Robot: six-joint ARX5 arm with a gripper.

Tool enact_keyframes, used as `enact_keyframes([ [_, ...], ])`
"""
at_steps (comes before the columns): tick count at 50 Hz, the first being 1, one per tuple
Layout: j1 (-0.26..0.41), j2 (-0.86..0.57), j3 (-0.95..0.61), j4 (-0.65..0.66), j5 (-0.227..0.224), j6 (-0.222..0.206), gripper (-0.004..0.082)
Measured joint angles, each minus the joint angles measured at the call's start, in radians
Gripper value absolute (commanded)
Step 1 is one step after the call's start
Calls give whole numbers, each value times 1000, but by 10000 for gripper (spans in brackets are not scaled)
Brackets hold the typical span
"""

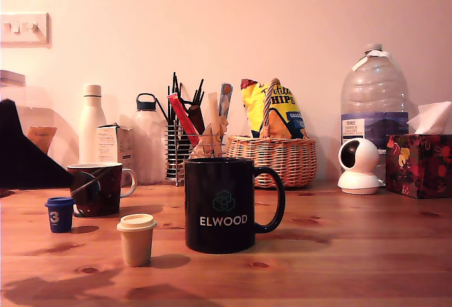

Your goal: Pick up the coffee capsules from the table one by one and drop them inside the nearest coffee cup

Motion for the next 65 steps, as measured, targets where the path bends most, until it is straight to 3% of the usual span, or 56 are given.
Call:
enact_keyframes([
  [16, -42, 145, 0, 102, 11, 13, 502],
  [45, -43, 393, 0, 355, 13, 28, 501],
  [65, -63, 563, 77, 414, 26, 28, 501],
])
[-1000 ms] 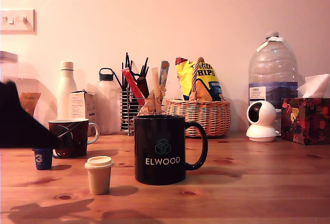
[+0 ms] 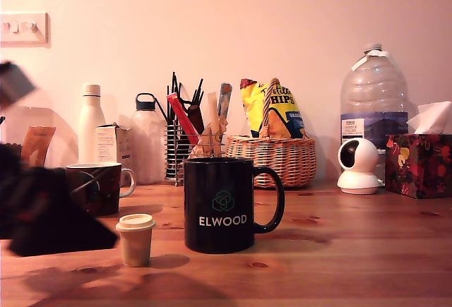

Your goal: Pick up the coffee capsules from the table one by one and drop them inside the nearest coffee cup

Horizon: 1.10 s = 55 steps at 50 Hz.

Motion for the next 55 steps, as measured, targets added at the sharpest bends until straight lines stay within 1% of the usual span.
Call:
enact_keyframes([
  [15, 0, 110, 38, 48, 0, 0, 500],
  [16, 0, 119, 43, 48, 0, 8, 500],
  [18, -1, 135, 53, 49, 0, 10, 500],
  [28, -6, 187, 78, 97, 0, 10, 500],
  [33, -6, 212, 87, 101, 0, 10, 500],
  [51, -6, 233, 108, 103, 3, 11, 498],
  [53, -6, 233, 108, 103, 6, 11, 488],
  [55, -6, 233, 108, 103, 10, 11, 454],
])
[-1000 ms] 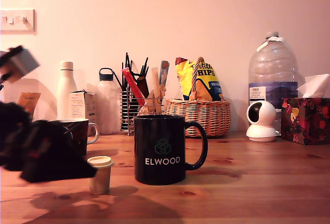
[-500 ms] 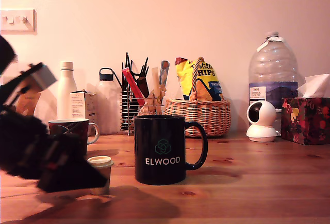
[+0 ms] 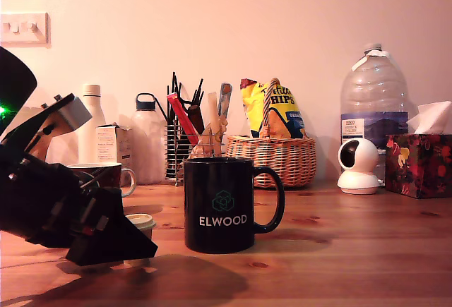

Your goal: Pick up the coffee capsules from the table one by one and drop them inside the nearest coffee cup

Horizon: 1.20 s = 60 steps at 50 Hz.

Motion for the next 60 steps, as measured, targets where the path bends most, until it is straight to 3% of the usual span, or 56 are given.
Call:
enact_keyframes([
  [9, 0, 0, 0, 0, 2, 5, 212],
  [14, 0, 0, 0, 0, 2, 11, 147],
  [36, 0, -22, 0, -30, 2, 14, 142],
  [60, -21, -429, 0, -324, 35, 13, 142],
])
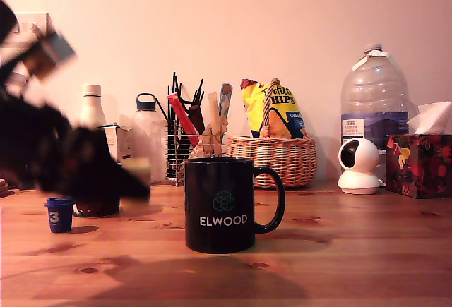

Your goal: Pick up the coffee capsules from the table one by one and drop them inside the nearest coffee cup

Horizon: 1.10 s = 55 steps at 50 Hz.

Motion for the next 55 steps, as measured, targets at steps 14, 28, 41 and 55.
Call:
enact_keyframes([
  [14, -10, -150, 0, -92, 0, -14, 142],
  [28, -33, -152, 61, -231, 0, -14, 142],
  [41, -62, -146, 261, -431, -8, -13, 142],
  [55, -85, 20, 429, -564, -28, -13, 142],
])
